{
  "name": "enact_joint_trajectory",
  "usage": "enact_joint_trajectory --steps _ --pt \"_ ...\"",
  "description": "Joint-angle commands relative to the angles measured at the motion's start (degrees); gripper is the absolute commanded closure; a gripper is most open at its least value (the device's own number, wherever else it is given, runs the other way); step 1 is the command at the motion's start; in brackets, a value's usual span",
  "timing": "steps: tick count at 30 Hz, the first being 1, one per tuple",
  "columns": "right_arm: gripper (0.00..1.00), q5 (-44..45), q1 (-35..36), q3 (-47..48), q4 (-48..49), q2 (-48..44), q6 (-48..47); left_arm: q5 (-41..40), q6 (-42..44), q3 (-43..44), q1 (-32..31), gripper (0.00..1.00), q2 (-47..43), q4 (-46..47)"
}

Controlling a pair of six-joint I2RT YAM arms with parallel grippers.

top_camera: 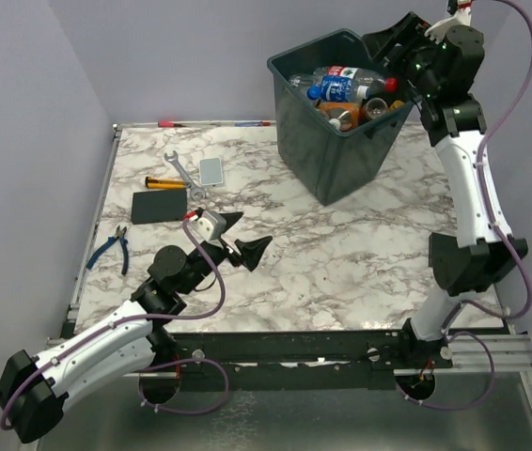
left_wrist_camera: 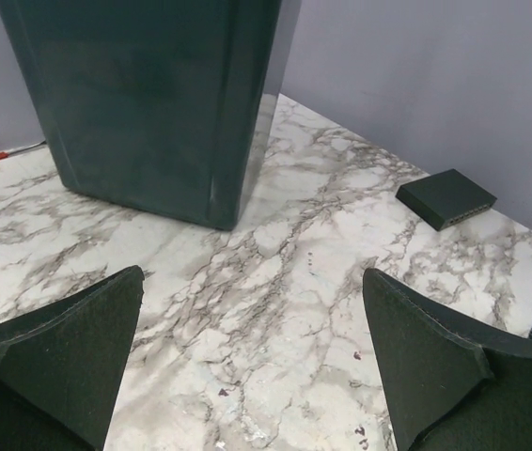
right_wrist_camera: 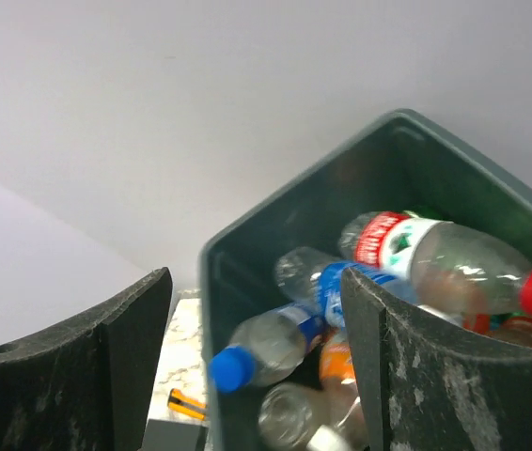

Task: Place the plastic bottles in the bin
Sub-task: Reset both arms

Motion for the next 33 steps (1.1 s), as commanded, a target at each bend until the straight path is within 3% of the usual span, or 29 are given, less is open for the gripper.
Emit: enact_joint_trajectory --steps 1,11,13,15,16,21,28,33 --pt "0.23 3.00 5.03 -6.10 3.77 -11.11 -8.06 -5.69 -0.19 0.93 -0.04 0.01 0.04 -0.72" --pt "0.20 5.16 17.22 -18.38 1.46 -28.91 -16.62 -20.82 -2.68 2.43 -0.02 0.01 1.55 -3.92" --pt "0.15 3.67 18.09 -23.84 1.54 -33.19 -15.86 -25.75 -3.59 3.12 -0.07 0.01 1.94 -5.40" --pt "0.02 3.09 18.33 -32.60 1.86 -38.43 -15.18 -31.36 -4.90 3.90 -0.06 0.01 2.50 -7.01" --pt "0.01 3.89 18.44 -36.39 2.13 -41.14 -14.42 -34.16 -5.70 4.20 -0.05 0.01 2.86 -8.03" --pt "0.00 11.75 18.37 -52.72 -0.06 -54.46 -10.77 -45.76 -8.42 4.89 -0.11 0.01 4.95 -10.26" --pt "0.00 31.68 18.44 -70.41 -3.11 -70.62 4.78 -53.99 -5.86 4.44 -0.34 0.01 9.04 -10.02" --pt "0.00 37.89 18.37 -75.84 -8.66 -70.71 4.72 -59.82 -2.65 4.10 -0.29 0.01 12.83 -8.73"
